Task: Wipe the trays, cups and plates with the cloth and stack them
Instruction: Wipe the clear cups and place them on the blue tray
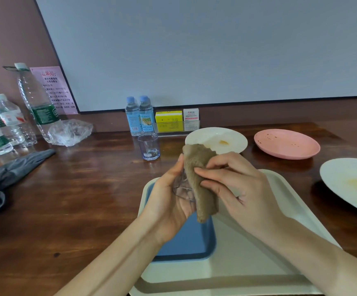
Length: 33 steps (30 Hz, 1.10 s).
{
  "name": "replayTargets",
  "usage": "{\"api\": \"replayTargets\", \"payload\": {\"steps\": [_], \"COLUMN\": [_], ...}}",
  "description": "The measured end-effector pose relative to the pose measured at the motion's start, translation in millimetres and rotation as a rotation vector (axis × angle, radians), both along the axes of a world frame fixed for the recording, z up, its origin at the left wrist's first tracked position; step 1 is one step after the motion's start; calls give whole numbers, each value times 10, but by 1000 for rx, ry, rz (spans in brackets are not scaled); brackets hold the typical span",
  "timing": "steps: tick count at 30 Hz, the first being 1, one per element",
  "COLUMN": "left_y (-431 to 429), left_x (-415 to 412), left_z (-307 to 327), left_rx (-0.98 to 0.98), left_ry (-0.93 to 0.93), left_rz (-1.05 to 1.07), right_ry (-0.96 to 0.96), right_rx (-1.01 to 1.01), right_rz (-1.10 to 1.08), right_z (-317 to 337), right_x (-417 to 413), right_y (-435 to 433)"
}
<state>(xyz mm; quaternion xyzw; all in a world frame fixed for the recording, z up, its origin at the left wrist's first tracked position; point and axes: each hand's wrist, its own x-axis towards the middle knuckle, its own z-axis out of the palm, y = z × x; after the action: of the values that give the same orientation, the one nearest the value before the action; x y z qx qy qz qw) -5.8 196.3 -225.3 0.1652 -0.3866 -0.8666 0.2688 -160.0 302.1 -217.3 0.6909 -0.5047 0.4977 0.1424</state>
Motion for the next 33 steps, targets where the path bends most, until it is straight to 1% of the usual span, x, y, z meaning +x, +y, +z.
{"api": "replayTargets", "payload": {"steps": [2,3,7,9,11,15,17,20,21,23,27,29,31,33], "left_y": [19,28,50,56,41,-6,2,33,46,71,47,34,72,123], "left_x": [4,3,-34,-28,-13,-6,-22,-58,-60,-43,25,29,20,-7], "left_z": [40,53,58,63,56,23,38,15,22,66,92,68,84,102], "left_rx": [36,42,87,86,76,30,20,25,24,16,-23,-41,-61,-98], "left_ry": [9,13,31,32,30,-41,-26,-26,-25,5,13,5,7,-17], "left_rz": [-4,-3,-32,-30,-9,34,31,36,37,18,-42,-63,-82,-110], "right_ry": [23,1,-190,-211,-176,-16,-69,-216,-238,-193,-21,6,-59,-183], "right_rx": [8,7,8,11,10,3,-11,3,13,10,-29,-30,-32,-21], "right_rz": [22,17,-78,-100,-75,10,-8,-109,-131,-148,-31,4,-6,-52], "right_z": [-2,5,61,56,40,44,70,84,74,48,46,43,41,71], "right_x": [-19,-49,-173,-141,-56,33,-39,-124,-123,-81,8,1,-70,-155], "right_y": [-10,-31,-139,-129,-71,-3,-52,-123,-129,-94,33,36,-21,-76]}}
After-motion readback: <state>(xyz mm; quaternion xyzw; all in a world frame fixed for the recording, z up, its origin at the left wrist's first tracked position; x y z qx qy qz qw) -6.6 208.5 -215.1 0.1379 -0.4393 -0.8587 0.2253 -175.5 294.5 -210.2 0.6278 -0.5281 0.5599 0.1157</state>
